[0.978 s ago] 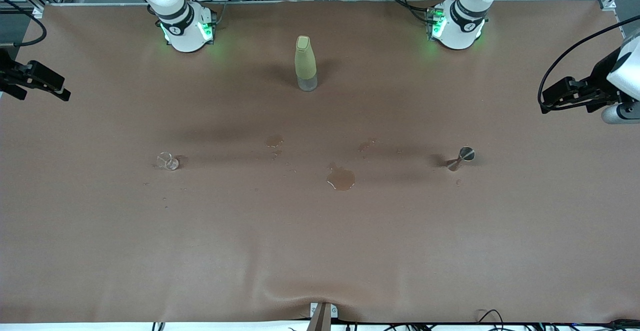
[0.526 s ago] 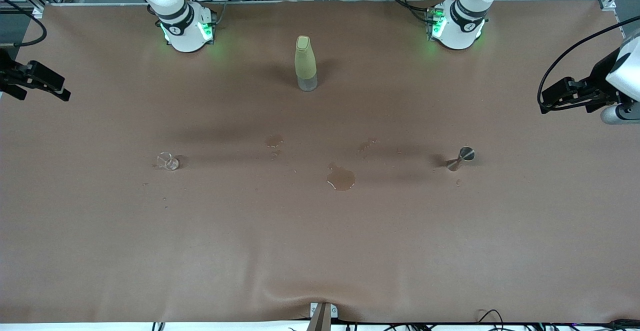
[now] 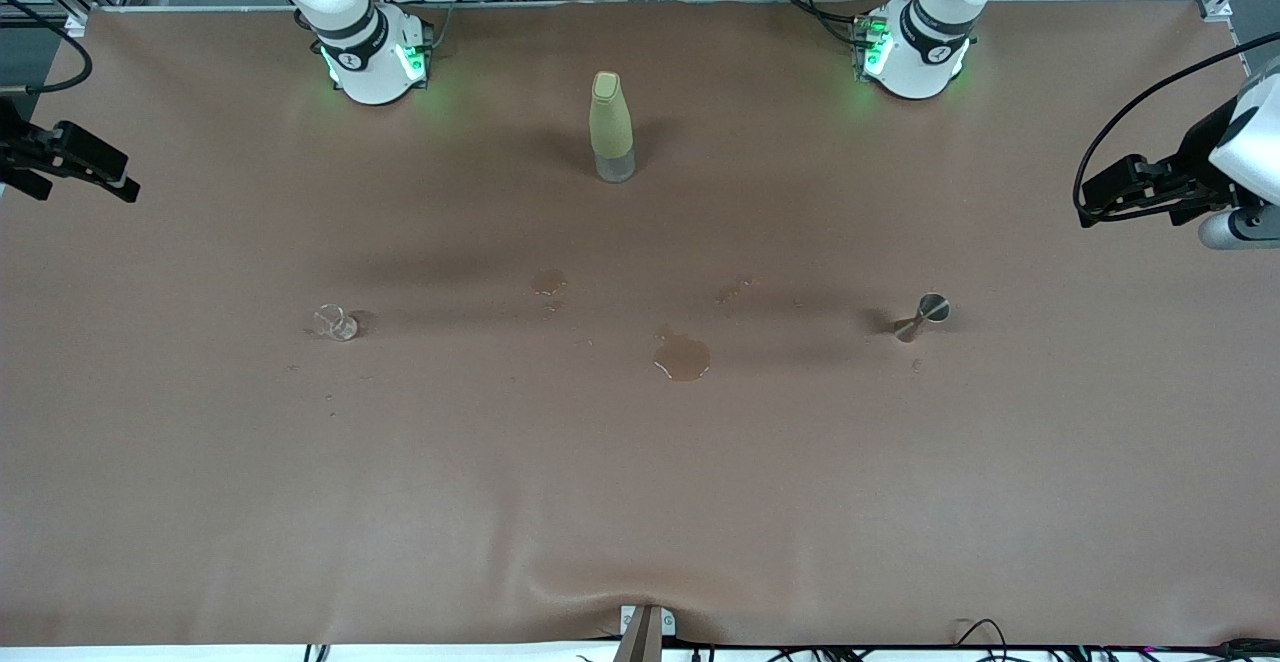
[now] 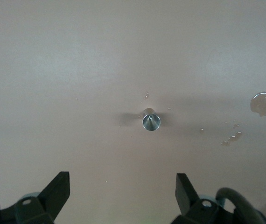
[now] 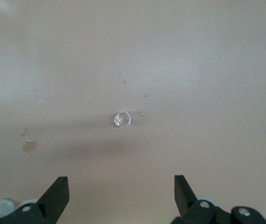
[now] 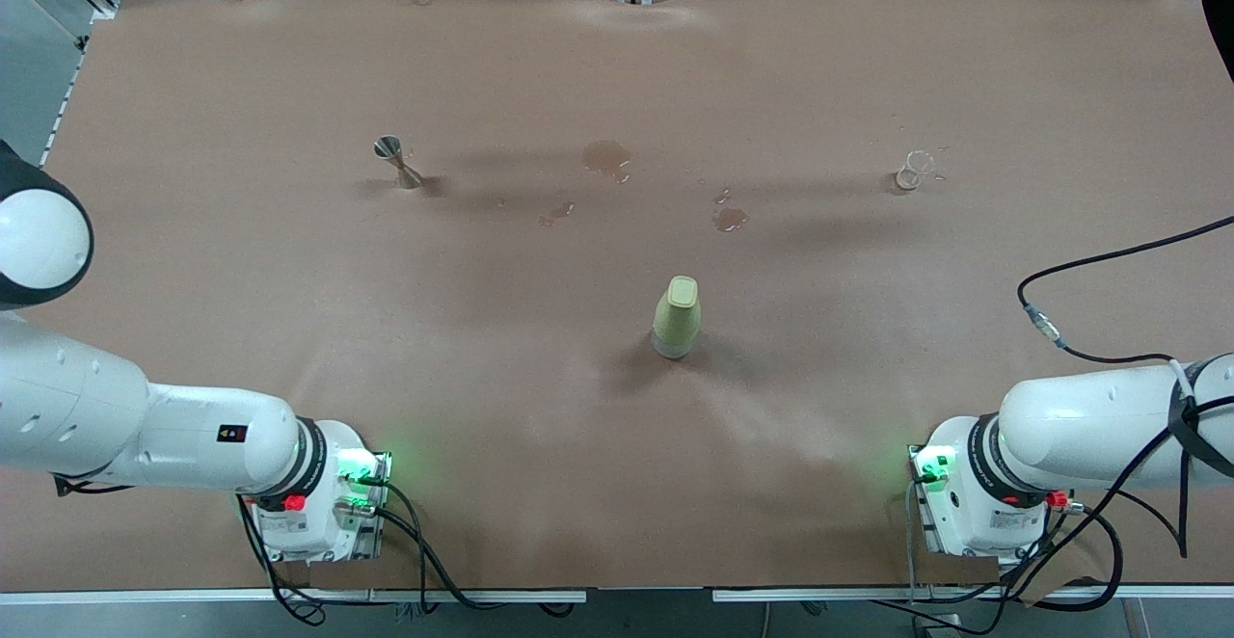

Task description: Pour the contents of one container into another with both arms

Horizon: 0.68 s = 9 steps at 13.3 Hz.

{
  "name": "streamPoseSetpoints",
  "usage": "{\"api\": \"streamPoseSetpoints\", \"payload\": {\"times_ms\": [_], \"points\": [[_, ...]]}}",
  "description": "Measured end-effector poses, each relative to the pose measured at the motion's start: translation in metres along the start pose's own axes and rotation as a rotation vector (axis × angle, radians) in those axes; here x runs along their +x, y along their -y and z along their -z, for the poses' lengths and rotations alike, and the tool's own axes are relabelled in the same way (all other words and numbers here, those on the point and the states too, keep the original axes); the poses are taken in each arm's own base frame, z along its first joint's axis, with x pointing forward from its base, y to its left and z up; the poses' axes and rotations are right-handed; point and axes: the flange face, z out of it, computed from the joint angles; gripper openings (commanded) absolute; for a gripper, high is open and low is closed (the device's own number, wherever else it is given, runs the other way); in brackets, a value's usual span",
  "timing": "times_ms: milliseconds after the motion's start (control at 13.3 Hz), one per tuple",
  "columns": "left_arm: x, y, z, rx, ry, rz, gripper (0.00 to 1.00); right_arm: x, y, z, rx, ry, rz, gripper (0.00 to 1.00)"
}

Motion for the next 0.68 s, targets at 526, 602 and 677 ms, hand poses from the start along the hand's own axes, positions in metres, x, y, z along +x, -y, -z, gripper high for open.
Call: {"api": "streamPoseSetpoints", "payload": {"times_ms": [526,602,677], "points": [[-0.0001,0.0,-0.002,0.0,0.004,0.0,1.0,0.0,-0.0028,-0.0001,-0.006,0.001,0.119,1.0],[-0.0001,0.0001,-0.0022,0.0,0.005,0.0,1.0,0.0,-0.0034,-0.0001,-0.006,0.001,0.126,1.0],[-0.0001,0.0,-0.0024,0.0,0.005,0.0,1.0,0.0,-0.0039,-0.0001,-0.006,0.001,0.129,1.0]]}}
